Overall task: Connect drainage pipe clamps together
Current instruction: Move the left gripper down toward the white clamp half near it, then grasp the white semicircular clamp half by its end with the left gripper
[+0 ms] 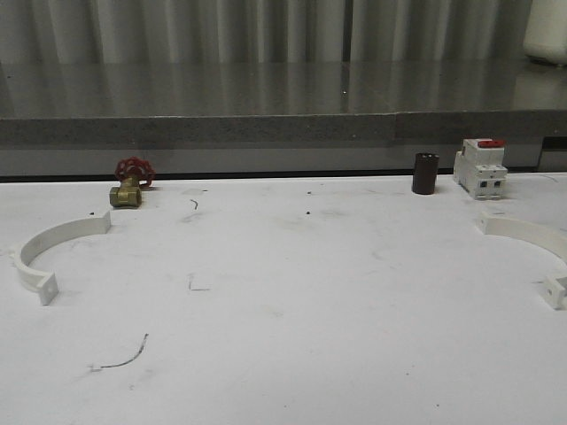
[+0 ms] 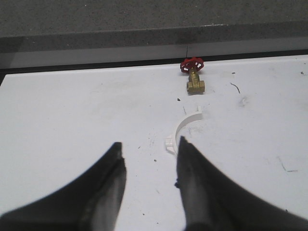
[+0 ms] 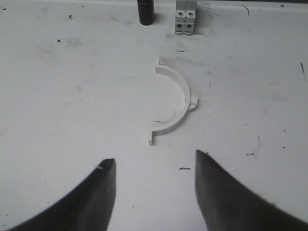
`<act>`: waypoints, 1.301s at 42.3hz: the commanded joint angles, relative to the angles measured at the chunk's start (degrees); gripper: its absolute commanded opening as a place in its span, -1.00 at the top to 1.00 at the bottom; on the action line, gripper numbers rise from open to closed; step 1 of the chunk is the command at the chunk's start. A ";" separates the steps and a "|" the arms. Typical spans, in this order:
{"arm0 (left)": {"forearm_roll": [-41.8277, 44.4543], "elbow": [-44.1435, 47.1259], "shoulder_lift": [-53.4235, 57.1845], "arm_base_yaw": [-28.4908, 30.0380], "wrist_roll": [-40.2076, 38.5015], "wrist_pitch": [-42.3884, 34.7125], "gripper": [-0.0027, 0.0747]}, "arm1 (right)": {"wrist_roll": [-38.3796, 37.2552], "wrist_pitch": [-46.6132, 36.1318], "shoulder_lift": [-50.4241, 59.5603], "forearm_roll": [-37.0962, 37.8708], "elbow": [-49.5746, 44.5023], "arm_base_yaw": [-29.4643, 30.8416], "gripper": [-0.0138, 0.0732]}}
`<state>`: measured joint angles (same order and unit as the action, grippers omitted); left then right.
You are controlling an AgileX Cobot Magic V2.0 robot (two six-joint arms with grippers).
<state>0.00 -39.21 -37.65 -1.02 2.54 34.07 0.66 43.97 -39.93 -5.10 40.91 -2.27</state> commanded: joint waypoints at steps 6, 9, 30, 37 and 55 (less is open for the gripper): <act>-0.69 -2.07 -4.93 -0.77 -0.01 -3.39 -0.10 | 0.48 -3.33 -0.27 0.34 2.00 0.35 -0.41; -0.69 -3.29 -8.08 -1.97 -0.01 -1.87 -0.10 | 0.48 -3.33 -0.27 0.34 2.00 0.35 -0.41; 0.00 -15.75 -36.69 -3.77 -0.01 3.75 -0.10 | 0.48 -3.33 -0.27 0.34 2.00 0.35 -0.41; -0.72 -19.94 -46.24 -1.32 -0.01 3.61 -0.09 | 0.48 -3.33 -0.27 0.34 2.00 0.35 -0.41; -4.05 -29.57 -62.09 -2.99 -0.01 3.12 -0.06 | 0.48 -3.33 -0.27 0.34 2.00 0.35 -0.41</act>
<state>-3.25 -65.79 -100.44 -2.91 2.54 39.14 0.66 43.97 -39.93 -4.98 40.91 -2.27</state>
